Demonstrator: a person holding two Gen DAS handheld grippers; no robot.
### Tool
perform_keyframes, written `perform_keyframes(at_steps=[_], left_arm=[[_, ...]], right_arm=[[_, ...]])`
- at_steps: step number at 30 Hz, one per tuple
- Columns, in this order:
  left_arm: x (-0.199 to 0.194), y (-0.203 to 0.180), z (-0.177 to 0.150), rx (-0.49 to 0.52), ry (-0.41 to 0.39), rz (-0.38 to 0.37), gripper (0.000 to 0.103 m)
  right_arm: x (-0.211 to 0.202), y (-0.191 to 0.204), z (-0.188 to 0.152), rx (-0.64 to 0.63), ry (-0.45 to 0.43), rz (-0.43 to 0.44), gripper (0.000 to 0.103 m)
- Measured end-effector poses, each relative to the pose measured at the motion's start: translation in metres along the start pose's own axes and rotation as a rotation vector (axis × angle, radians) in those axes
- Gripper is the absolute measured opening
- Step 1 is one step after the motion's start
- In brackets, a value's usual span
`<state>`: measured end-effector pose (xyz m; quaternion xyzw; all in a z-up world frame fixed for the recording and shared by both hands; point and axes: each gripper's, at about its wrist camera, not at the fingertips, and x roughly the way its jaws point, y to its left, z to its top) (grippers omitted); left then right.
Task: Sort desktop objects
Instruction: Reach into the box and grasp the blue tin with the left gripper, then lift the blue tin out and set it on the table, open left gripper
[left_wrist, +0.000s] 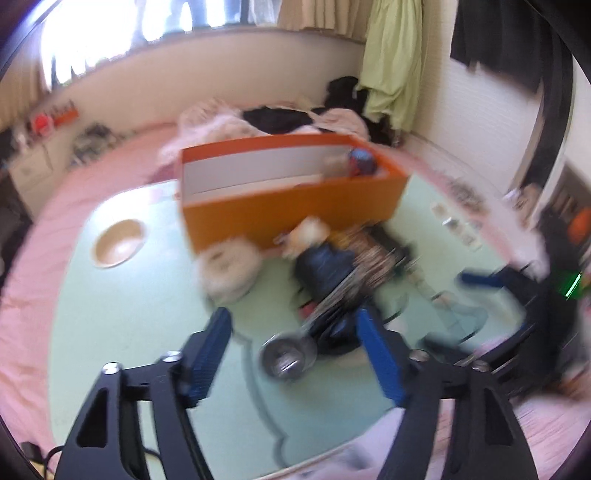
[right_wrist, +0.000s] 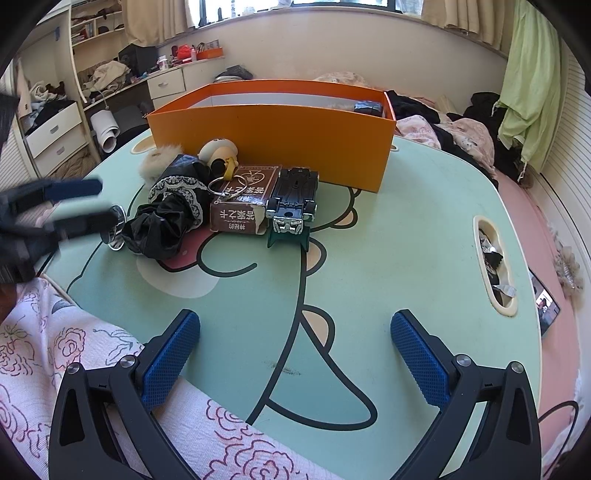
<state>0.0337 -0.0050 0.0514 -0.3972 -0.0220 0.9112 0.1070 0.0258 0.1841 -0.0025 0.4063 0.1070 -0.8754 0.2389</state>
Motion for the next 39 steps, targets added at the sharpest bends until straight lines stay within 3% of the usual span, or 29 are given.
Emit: perform_keyframes(at_steps=[1,5,6,7,8,11,15,20,22,25,28,33,39], left_arm=[[-0.002,-0.001,0.015,-0.011,0.014,-0.032,0.051],[0.008,-0.006,0.076,-0.021,0.051,-0.081,0.051],[0.022,-0.005,0.093,-0.040,0.092,-0.078,0.060],[0.038,-0.003,0.106,-0.073,0.138,-0.068,0.077],[0.050,0.000,0.114,-0.109,0.170,-0.057,0.081],[0.096,0.000,0.138,-0.176,0.258,-0.016,0.082],[0.149,-0.020,0.145,-0.130,0.389,0.058,0.082],[0.181,-0.030,0.145,-0.075,0.430,0.163,0.080],[0.188,-0.024,0.140,-0.091,0.440,0.151,0.068],[0.185,-0.025,0.136,-0.024,0.417,0.181,0.067],[0.175,-0.016,0.134,-0.028,0.395,0.168,0.066],[0.127,0.002,0.151,-0.063,0.240,0.112,0.065],[0.030,0.015,0.153,-0.115,0.009,0.006,0.065]], right_arm=[[0.000,0.000,0.000,0.000,0.000,0.000,0.103],[0.000,0.000,-0.001,0.000,-0.001,0.000,0.103],[-0.003,0.000,-0.003,0.000,-0.002,0.001,0.103],[-0.004,0.000,-0.004,0.000,-0.002,0.001,0.103],[-0.004,0.000,-0.004,0.000,-0.003,0.001,0.103],[-0.004,0.000,-0.004,0.000,-0.003,0.001,0.103],[-0.004,0.000,-0.005,-0.001,-0.008,0.003,0.103],[-0.003,0.000,-0.006,-0.001,-0.012,0.006,0.103],[-0.003,0.000,-0.007,-0.001,-0.013,0.006,0.103],[-0.003,0.000,-0.007,0.000,-0.013,0.007,0.103],[-0.003,0.000,-0.007,0.000,-0.014,0.006,0.103],[-0.003,0.000,-0.007,0.000,-0.014,0.007,0.103],[-0.003,0.000,-0.007,0.000,-0.015,0.006,0.103]])
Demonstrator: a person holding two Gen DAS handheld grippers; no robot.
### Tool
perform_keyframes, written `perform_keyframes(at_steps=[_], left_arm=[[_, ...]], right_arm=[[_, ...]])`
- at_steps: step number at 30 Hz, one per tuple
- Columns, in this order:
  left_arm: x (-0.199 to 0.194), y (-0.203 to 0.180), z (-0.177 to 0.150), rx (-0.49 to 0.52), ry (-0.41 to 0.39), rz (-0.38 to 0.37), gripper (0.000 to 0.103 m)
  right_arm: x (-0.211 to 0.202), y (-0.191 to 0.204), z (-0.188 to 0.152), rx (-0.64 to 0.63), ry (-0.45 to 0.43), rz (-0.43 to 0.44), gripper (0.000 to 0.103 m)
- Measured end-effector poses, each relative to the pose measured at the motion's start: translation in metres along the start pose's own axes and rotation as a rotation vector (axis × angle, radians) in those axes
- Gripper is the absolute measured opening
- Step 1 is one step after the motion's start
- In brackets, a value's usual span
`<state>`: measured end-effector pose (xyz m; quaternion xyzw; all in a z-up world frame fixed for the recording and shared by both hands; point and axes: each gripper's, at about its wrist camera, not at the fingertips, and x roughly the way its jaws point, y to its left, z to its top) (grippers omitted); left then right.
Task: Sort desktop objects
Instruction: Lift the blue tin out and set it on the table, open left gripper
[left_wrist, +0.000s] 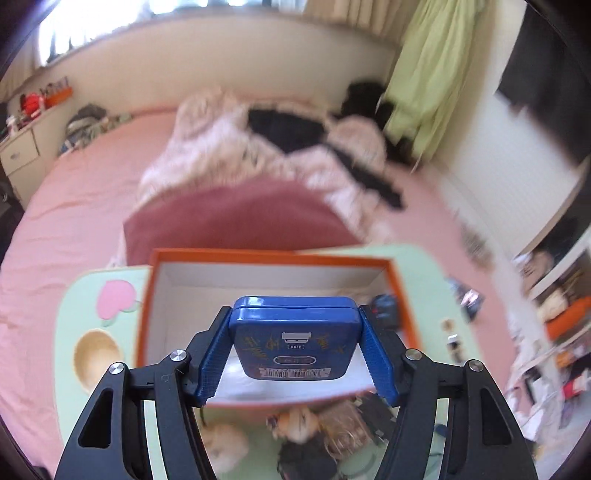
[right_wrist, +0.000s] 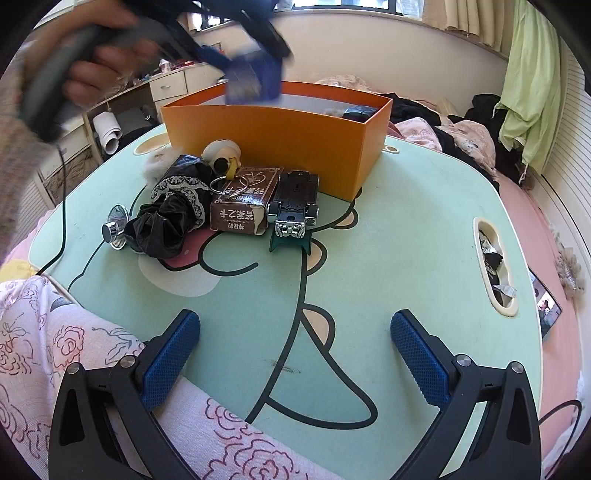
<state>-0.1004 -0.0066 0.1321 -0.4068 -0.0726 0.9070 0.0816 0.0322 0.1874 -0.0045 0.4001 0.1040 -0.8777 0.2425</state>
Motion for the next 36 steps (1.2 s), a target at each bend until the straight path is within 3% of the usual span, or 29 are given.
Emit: perform_keyframes(at_steps=[3,6,14,18,20,22,23,27,34,36], left_arm=[[-0.039,0.010,-0.018,-0.023,-0.082,-0.062,0.065],[-0.060,0.020,-0.050,-0.042,-0.111,-0.106,0.065],[-0.006,0.050,-0.114,-0.117,0.017,-0.070,0.065],[-0.008,0.058,-0.122,-0.130,-0.076,-0.014,0.067],[-0.022,0.055,-0.125,-0.095,-0.130,0.014,0.077],[-0.035,0.051,-0.130,-0.059,-0.159,0.030,0.095],[-0.042,0.049,-0.135,-0.038,-0.162,0.049,0.096],[-0.053,0.045,-0.166,0.042,-0.099,0.101,0.097],[-0.030,0.033,-0.218,0.138,0.042,0.055,0.101],[-0.016,0.028,-0.220,0.166,0.053,0.112,0.103]], right_arm=[[0.000,0.000,0.000,0.000,0.000,0.000,0.103],[0.000,0.000,0.000,0.000,0.000,0.000,0.103],[0.000,0.000,0.000,0.000,-0.001,0.000,0.103],[0.000,0.000,0.000,0.000,-0.001,0.000,0.103],[0.000,0.000,0.000,0.000,-0.001,0.000,0.103],[0.000,0.000,0.000,0.000,-0.001,0.000,0.103],[0.000,0.000,0.000,0.000,-0.001,0.000,0.103],[0.000,0.000,0.000,0.000,-0.001,0.000,0.103],[0.000,0.000,0.000,0.000,-0.001,0.000,0.103],[0.000,-0.001,-0.001,0.000,-0.001,0.000,0.103]])
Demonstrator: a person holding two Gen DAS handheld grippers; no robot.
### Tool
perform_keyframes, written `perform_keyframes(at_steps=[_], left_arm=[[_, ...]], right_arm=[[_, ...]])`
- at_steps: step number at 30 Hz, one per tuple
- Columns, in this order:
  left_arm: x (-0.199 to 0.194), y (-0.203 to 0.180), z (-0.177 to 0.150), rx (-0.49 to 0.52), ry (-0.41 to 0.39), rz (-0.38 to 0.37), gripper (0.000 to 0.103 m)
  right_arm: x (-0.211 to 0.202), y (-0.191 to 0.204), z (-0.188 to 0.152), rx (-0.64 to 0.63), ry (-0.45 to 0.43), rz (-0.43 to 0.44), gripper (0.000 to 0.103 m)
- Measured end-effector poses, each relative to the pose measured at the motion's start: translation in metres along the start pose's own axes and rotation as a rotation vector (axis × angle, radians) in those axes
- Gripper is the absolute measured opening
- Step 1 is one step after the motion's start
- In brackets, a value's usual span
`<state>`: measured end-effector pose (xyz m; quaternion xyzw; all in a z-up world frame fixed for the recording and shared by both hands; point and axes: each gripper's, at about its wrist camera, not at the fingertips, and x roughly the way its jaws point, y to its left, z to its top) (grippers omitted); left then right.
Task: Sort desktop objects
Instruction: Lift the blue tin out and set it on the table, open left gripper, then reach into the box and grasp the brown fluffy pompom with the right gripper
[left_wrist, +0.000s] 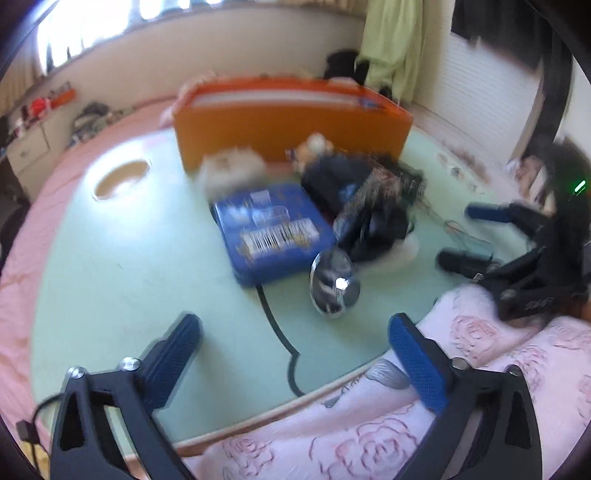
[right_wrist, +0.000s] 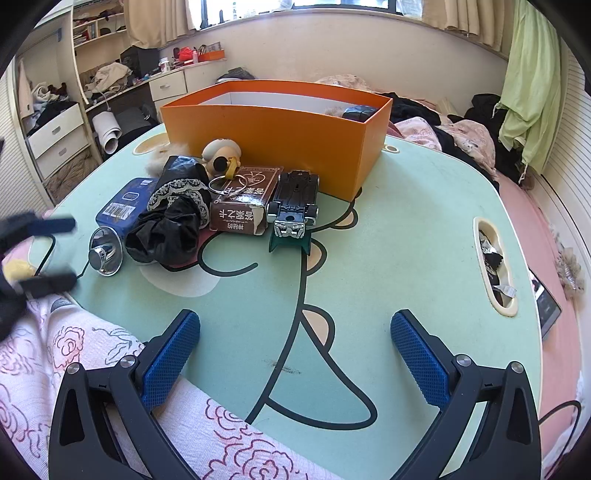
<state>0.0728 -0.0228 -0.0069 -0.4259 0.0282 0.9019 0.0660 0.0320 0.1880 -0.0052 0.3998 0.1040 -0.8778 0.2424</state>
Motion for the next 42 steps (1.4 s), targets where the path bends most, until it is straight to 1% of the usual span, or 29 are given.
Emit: perform_keyframes(at_steps=[2,4,9,28,29,30,31,32,33,35,37,39,40,42], left_arm=[[0.006,-0.001,0.003,0.000,0.010,0.046,0.103],[0.008,0.002,0.005,-0.013,0.006,0.054,0.103],[0.009,0.007,0.003,-0.011,-0.002,0.051,0.103],[0.001,0.002,0.004,-0.009,-0.013,0.053,0.103],[0.001,0.002,0.004,-0.009,-0.015,0.052,0.103],[0.001,0.002,0.004,-0.009,-0.017,0.051,0.103],[0.001,0.001,0.003,-0.009,-0.018,0.050,0.103],[0.001,0.001,0.003,-0.009,-0.020,0.049,0.103],[0.002,0.000,0.003,-0.009,-0.020,0.050,0.103],[0.002,-0.001,0.004,-0.009,-0.022,0.050,0.103],[0.002,-0.001,0.003,-0.010,-0.022,0.050,0.103],[0.002,-0.001,0.003,-0.010,-0.022,0.050,0.103],[0.002,-0.001,0.003,-0.010,-0.022,0.050,0.103],[0.002,-0.002,0.003,-0.010,-0.022,0.050,0.103]], right_arm=[[0.000,0.000,0.000,-0.002,-0.002,-0.003,0.103],[0.000,0.000,-0.001,0.000,-0.001,-0.002,0.103],[-0.001,0.000,-0.001,-0.001,-0.001,-0.002,0.103],[0.003,-0.008,-0.002,-0.002,-0.005,0.000,0.102],[0.002,-0.008,-0.002,0.000,-0.009,-0.002,0.096],[-0.001,-0.007,-0.002,0.001,-0.022,-0.004,0.077],[-0.004,-0.007,-0.002,0.003,-0.037,-0.007,0.065],[-0.006,-0.007,-0.002,0.003,-0.042,-0.009,0.046],[-0.007,-0.006,-0.001,0.000,-0.044,-0.013,0.042],[-0.013,-0.004,0.004,-0.007,-0.062,-0.003,0.042],[-0.027,-0.006,0.017,0.010,-0.105,0.038,0.042],[-0.038,-0.009,0.039,0.028,-0.132,0.054,0.042],[-0.043,-0.012,0.057,0.044,-0.137,0.046,0.042],[-0.042,-0.019,0.088,0.077,-0.114,0.038,0.042]])
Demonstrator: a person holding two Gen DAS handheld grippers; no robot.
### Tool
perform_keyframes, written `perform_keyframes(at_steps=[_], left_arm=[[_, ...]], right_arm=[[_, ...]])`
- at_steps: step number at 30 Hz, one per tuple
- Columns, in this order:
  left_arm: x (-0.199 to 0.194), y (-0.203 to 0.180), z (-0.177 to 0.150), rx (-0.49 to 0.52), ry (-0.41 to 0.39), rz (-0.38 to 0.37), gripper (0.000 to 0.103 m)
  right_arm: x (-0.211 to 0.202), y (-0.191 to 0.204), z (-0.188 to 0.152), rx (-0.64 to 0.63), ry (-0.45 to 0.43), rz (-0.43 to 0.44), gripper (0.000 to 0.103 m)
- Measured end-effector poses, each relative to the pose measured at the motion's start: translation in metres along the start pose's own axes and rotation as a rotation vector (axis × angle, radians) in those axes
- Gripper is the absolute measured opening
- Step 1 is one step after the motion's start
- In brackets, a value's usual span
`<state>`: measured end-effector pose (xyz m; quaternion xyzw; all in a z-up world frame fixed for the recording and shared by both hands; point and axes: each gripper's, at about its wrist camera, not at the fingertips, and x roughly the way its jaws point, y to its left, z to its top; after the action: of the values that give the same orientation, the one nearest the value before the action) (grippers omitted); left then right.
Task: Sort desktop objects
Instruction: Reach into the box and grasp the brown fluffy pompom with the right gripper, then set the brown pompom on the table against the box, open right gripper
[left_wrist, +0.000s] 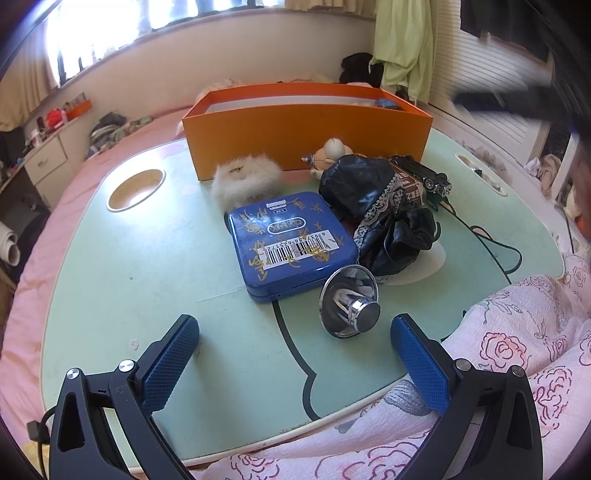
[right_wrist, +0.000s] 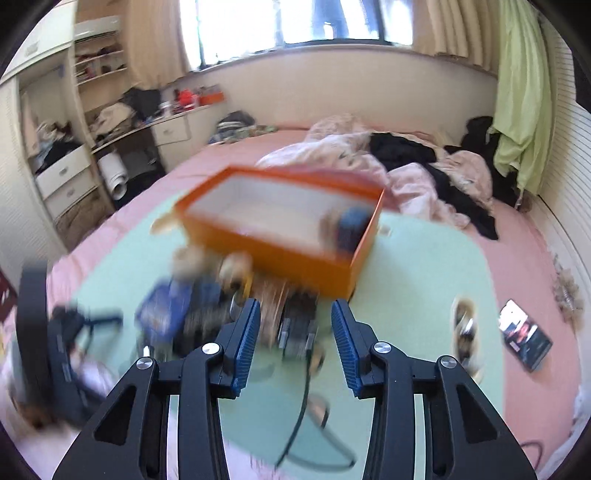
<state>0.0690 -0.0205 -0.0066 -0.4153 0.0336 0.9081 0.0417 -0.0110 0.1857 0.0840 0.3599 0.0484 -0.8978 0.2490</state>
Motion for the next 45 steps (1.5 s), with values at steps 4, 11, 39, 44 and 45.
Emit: perform_keyframes(at_steps=[4,11,39,44,45], left_arm=[[0.000,-0.001,0.000,0.000,-0.001,0.000,0.103],[0.001,-0.002,0.002,0.002,-0.008,-0.003,0.103],[0.003,-0.003,0.001,0.001,-0.013,-0.004,0.103],[0.003,-0.003,0.001,0.001,-0.013,-0.004,0.103],[0.003,-0.003,0.001,0.001,-0.013,-0.004,0.103]], right_arm=[[0.041,-0.011,0.064,0.071,0.124,0.053,0.042],[0.118,0.007,0.106,-0.067,0.262,-0.130,0.042],[0.045,0.048,0.077,-0.033,0.038,0.143,0.012],[0.067,0.069,0.049,-0.123,0.089,0.160,0.015],[0.072,0.069,0.045,-0.115,0.099,0.168,0.018]])
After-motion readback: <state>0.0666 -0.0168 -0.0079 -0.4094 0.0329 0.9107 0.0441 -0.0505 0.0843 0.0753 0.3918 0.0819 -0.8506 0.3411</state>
